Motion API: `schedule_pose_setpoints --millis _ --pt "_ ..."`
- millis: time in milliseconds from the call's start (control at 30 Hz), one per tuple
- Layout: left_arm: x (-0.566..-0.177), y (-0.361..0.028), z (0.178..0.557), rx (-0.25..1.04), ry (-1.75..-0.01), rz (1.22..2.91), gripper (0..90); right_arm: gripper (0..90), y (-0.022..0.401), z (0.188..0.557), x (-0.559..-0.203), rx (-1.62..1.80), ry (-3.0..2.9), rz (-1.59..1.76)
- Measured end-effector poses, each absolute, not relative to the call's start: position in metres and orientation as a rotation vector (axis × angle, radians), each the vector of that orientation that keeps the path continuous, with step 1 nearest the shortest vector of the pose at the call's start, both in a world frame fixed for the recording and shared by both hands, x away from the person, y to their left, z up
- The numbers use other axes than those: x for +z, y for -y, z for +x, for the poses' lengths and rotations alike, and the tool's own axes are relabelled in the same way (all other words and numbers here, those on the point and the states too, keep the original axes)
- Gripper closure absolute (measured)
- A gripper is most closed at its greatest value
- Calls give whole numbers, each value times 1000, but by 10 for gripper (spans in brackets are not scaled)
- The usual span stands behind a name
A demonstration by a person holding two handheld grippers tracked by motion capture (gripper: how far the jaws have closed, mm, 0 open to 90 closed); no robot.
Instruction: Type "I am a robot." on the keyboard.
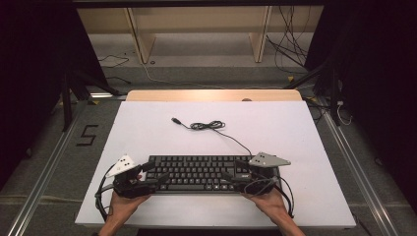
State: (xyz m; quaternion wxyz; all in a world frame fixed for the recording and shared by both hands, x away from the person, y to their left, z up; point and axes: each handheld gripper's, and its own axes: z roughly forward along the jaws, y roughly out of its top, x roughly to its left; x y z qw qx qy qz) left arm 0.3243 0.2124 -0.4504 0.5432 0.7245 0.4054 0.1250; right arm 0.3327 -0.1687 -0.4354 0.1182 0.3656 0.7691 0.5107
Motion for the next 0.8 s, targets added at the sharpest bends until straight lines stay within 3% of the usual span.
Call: schedule_pose_setpoints --millis 800 --pt "-451 -212 324 283 -950 1735 245 254 212 303 -438 1509 -2108 1127"
